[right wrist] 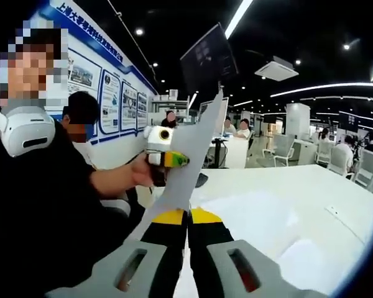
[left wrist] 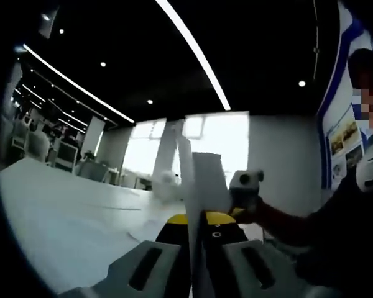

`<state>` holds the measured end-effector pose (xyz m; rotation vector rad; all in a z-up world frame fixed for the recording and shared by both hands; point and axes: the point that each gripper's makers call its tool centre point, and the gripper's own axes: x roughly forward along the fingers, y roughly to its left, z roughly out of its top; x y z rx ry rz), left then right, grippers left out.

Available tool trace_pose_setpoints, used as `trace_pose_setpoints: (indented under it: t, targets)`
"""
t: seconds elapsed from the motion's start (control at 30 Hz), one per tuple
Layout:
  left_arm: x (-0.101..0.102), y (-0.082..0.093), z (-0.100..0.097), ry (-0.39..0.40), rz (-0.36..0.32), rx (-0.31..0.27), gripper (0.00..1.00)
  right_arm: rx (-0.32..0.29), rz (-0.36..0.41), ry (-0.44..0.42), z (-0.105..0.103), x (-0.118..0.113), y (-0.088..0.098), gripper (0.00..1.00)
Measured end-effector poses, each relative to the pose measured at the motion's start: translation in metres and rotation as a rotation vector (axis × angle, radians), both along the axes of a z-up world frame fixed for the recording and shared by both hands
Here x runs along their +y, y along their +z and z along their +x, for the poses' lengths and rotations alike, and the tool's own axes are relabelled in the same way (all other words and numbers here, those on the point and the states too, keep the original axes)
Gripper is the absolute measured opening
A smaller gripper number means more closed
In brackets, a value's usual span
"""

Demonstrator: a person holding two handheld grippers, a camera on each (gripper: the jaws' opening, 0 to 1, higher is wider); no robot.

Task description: Organize the stack of printing papers by aligning and flattening the scattered papers on the table

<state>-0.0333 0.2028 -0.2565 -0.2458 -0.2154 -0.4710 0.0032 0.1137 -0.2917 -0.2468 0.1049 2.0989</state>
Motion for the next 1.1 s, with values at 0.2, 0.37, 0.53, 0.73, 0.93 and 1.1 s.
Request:
trace_pose_setpoints:
  t: [0.2, 0.37, 0.53, 0.73, 0.93, 1.1]
  targets:
    - [0.013, -0.007, 0.003, 0.020, 0.013, 0.009, 0.06, 0.007, -0.002, -0.012, 0.002, -0.002, -0.003, 0.00]
    - [0.024, -0.011, 0.006, 0.056, 0.026, 0.011, 0.06, 0.016, -0.001, -0.021, 0.005, -0.003, -0.004, 0.00]
    - [0.030, -0.015, 0.007, 0.074, 0.015, 0.012, 0.06, 0.028, 0.001, -0.030, 0.008, -0.005, -0.006, 0.00]
    - [0.031, -0.019, 0.008, 0.101, 0.048, 0.018, 0.06, 0.031, 0.002, -0.038, 0.008, -0.010, -0.006, 0.00]
    - [0.041, -0.023, 0.005, 0.111, 0.061, 0.023, 0.06, 0.041, 0.010, -0.054, 0.013, -0.018, -0.004, 0.00]
    - [0.040, -0.035, 0.008, 0.074, 0.114, 0.048, 0.06, 0.036, 0.023, -0.070, 0.012, -0.026, 0.000, 0.00]
